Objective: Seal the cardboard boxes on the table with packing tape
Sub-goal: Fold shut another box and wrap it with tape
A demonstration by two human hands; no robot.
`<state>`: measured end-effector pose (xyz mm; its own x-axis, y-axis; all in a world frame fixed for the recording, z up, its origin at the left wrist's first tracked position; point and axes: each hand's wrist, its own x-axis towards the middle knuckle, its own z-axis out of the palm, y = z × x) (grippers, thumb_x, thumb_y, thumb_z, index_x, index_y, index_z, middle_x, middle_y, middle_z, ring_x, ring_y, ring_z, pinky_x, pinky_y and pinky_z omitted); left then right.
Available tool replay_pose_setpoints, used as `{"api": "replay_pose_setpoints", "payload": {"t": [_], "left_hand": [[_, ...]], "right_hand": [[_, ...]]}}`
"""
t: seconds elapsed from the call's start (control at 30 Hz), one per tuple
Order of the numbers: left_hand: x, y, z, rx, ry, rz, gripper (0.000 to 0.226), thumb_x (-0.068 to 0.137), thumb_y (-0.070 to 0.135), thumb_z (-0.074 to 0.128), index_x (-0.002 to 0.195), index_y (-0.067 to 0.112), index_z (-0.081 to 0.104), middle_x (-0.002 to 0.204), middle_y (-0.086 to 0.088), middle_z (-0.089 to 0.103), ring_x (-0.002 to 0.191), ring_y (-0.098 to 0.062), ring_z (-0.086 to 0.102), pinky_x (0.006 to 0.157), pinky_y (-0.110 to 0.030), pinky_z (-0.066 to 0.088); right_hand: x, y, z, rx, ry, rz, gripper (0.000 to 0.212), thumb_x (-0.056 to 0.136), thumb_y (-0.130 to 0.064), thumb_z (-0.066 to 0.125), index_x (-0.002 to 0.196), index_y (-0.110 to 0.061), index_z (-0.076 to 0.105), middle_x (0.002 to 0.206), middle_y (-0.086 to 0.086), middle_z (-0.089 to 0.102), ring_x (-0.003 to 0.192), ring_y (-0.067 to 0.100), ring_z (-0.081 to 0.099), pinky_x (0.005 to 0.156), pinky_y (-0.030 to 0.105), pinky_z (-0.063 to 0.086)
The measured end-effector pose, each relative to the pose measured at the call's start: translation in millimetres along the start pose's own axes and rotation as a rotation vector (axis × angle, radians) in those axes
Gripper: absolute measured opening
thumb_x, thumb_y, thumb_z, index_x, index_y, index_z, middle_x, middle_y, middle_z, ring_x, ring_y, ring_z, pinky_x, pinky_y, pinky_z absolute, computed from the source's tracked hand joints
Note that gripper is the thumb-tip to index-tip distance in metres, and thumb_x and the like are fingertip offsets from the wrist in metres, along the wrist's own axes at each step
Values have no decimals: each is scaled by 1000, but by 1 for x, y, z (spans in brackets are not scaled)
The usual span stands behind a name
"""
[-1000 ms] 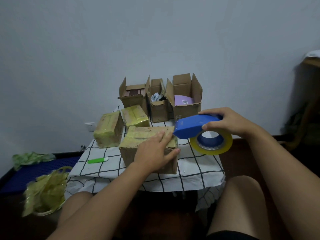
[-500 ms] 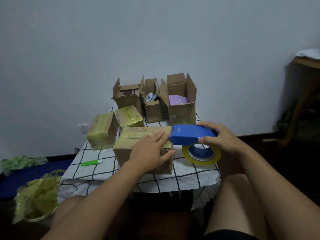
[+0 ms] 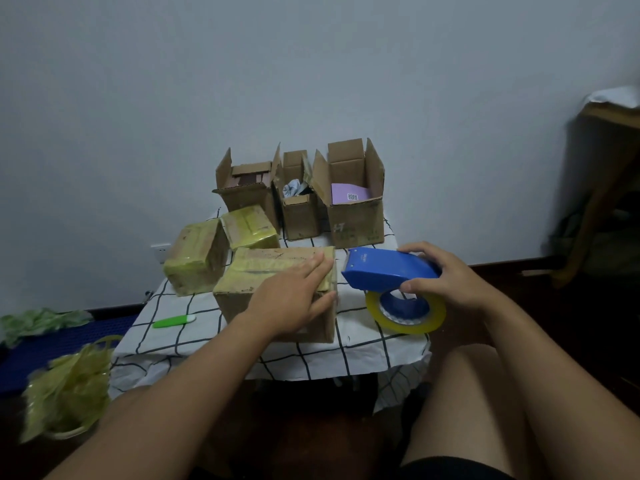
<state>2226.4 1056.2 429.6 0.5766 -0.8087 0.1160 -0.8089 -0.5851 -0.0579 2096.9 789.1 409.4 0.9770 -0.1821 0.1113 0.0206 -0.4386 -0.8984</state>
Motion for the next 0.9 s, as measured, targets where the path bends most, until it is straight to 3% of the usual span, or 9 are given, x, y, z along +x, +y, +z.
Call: {"api": "replay_pose_setpoints", "payload": {"t": [0.2, 0.27, 0.37, 0.5, 0.7, 0.9], "left_hand": [[0, 2, -1, -22, 3, 1, 64, 99, 60, 25, 156, 37, 7, 164, 13, 2, 148, -10, 18, 109, -37, 36], [-1, 3, -2, -40, 8, 10, 60, 99, 60, 25, 154, 46, 6, 164, 13, 4, 148, -11, 19, 108, -38, 38], [-2, 3, -3, -70, 10, 17, 54, 97, 62, 29, 149, 53, 17, 164, 14, 6, 147, -12, 23, 106, -40, 43], [0, 3, -4, -51, -12, 26, 58, 92, 66, 41, 145, 48, 27, 164, 13, 7, 147, -11, 23, 103, -38, 45], [3, 0, -5, 5, -84, 77, 79, 81, 61, 64, 147, 43, 24, 165, 9, 0, 148, -16, 20, 104, -38, 43], [5, 1, -7, -4, -97, 78, 80, 76, 60, 72, 143, 40, 33, 165, 6, 4, 147, -21, 24, 106, -41, 43]], "right_hand": [[-13, 5, -31, -86, -63, 59, 52, 74, -31, 86, 119, -44, 61, 118, -4, 61, 98, 15, 66, 75, 23, 55], [-5, -1, -27, -174, -119, 82, 54, 73, -37, 84, 119, -45, 58, 117, -5, 59, 98, 16, 64, 74, 21, 53], [15, -13, -12, -270, -170, 89, 52, 77, -36, 83, 121, -43, 56, 115, -6, 56, 95, 16, 62, 74, 21, 49], [32, -27, 4, -345, -187, 85, 52, 76, -37, 82, 122, -39, 57, 113, -6, 56, 94, 15, 61, 77, 24, 50], [52, -58, 3, -478, -232, 83, 44, 75, -41, 81, 115, -33, 64, 107, -7, 59, 93, 13, 59, 87, 33, 52], [61, -87, 8, -636, -312, 49, 41, 77, -41, 79, 113, -27, 69, 105, -6, 64, 94, 14, 60, 81, 31, 51]]}}
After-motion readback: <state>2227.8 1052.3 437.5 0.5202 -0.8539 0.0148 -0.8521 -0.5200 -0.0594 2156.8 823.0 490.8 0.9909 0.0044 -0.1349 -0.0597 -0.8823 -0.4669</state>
